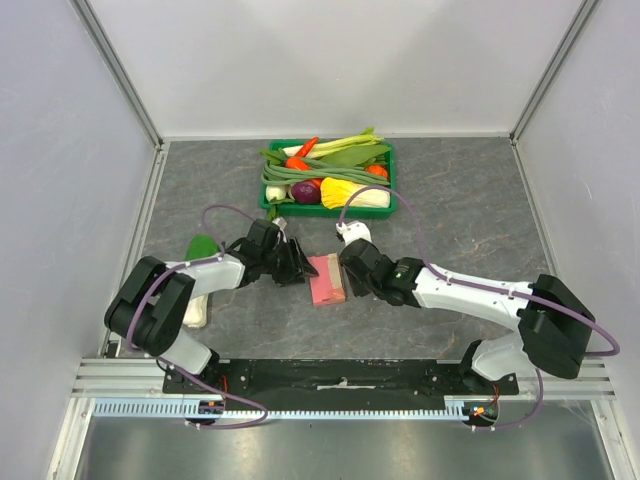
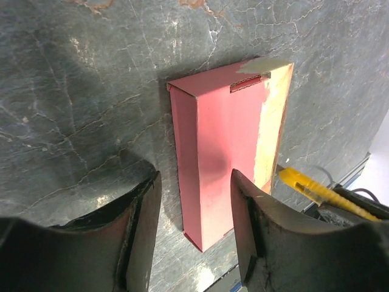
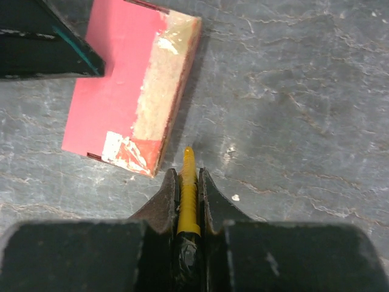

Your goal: Unpack the express box

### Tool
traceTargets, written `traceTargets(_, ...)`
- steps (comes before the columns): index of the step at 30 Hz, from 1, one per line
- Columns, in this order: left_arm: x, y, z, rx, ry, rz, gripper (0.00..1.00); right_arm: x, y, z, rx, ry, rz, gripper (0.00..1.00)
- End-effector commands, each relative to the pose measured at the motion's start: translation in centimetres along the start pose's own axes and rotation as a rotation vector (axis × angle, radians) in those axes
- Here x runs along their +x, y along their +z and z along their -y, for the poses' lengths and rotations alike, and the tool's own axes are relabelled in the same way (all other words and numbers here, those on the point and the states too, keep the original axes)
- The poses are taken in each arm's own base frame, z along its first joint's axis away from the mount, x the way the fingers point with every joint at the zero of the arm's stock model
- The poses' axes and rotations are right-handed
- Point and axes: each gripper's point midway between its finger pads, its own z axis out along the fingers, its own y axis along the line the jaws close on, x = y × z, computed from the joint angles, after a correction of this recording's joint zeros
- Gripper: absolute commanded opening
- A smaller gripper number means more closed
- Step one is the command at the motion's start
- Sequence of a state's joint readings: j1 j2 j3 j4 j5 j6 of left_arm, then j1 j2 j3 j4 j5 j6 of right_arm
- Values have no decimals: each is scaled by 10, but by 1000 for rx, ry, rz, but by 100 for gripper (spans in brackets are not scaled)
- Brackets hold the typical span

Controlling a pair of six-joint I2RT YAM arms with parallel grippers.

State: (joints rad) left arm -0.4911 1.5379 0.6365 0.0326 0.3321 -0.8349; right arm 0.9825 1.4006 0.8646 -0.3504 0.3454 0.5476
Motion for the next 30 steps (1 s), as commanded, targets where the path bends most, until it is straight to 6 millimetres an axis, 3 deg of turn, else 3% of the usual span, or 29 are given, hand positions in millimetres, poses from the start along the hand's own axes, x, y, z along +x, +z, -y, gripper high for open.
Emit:
traceTargets(1,9,5,-15,-46,66,-41,54,-7,-2,-29,-112,-25,22,0)
traceTargets(5,8,19,-9,-8,95,-69,49,-6,-10,-47,-181,-15,35,0)
traceTargets(10,-4,25,28,124,184,-97,49,-5,-15,-57,-231,-18,47,0)
traceTargets(12,-18,21,33,92,197,-56,50,-6,-16,-46,-172,-13,54,0)
traceTargets(13,-21,19,19,1,188,-39,51,-5,-21,-37,-136,2,55,0)
traceTargets(16,-35,-2,10,-104,194,47,56,-10,-39,-16,-76,29,93,0)
traceTargets(18,-35,-15,3,-145,184,81,59,-15,-50,-9,-67,42,125,0)
traceTargets(19,-42,-29,9,-141,178,137,59,-24,-61,-2,-52,56,169,0)
traceTargets(21,-32,-39,-3,-174,144,140,61,-32,-67,8,-18,53,208,0)
traceTargets(22,-34,-51,1,-164,119,179,61,-39,-67,18,21,59,228,0)
traceTargets(27,-2,-69,-19,-165,30,164,61,-63,-41,41,103,3,244,0)
traceTargets(30,17,-70,-25,-130,20,123,51,-82,-8,53,108,16,242,0)
